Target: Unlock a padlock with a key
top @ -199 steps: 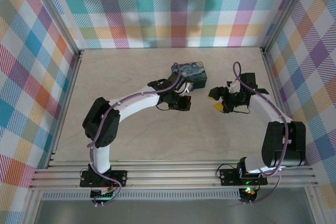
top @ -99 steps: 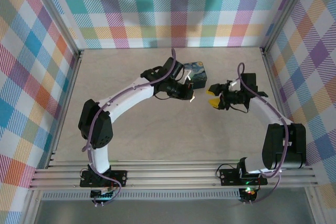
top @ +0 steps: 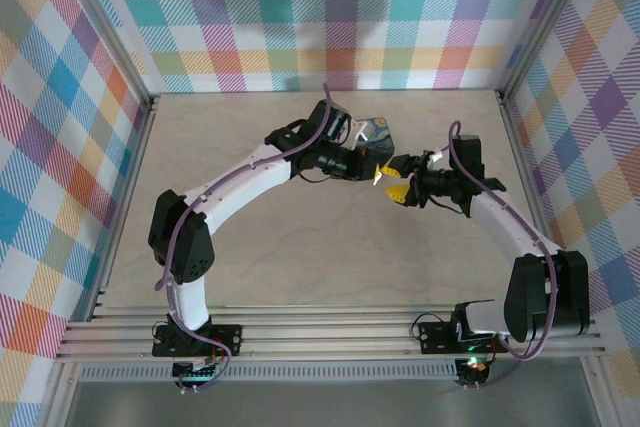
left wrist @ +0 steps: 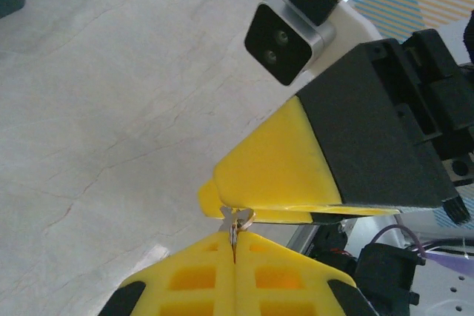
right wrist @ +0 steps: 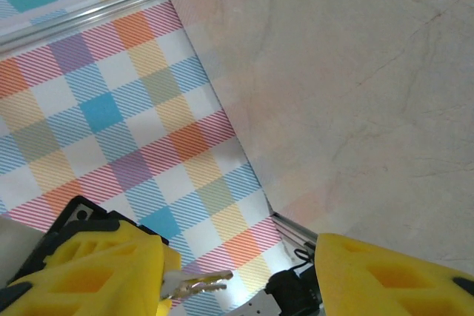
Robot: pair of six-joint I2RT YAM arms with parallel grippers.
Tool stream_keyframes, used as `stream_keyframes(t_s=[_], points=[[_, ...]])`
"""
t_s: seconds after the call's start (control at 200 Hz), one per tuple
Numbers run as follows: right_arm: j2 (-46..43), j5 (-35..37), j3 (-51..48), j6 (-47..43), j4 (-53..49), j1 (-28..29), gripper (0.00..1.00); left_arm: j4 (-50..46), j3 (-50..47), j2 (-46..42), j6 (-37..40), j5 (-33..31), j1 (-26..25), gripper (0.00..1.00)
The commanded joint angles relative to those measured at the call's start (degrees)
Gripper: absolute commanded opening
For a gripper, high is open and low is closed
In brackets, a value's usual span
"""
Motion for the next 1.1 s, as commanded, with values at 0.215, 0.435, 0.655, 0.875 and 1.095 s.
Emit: stream_keyframes(t_s=[0.215,0.435,0.655,0.875,1.095], points=[[1.17,-2.44,0.17,8.60,8.01,1.11,0.57,3.73,-1.74,0.23,-2.33,0.94,-1.42,0.00],[1.40,-2.30,0.10,9.78,8.82,1.28,0.52,4.77,-2.83,0.31,-2.56,0.79,-1.91,0.00],[2.37,-2.55,-0.25,10.68,9.65,1.28,0.43,5.03,-3.88,0.27,-2.58,1.32,-2.20,0.00],[3.36,-2.67,-0.01,11.06,11.68,1.28,0.24,5.56,-6.68,-1.32,-2.59,1.55,-2.64,0.00],[3.45,-2.25,0.29,10.66,12.13,1.28,0.08,6.24,-9.29,-3.01,-2.93,0.38,-2.67,0.00]])
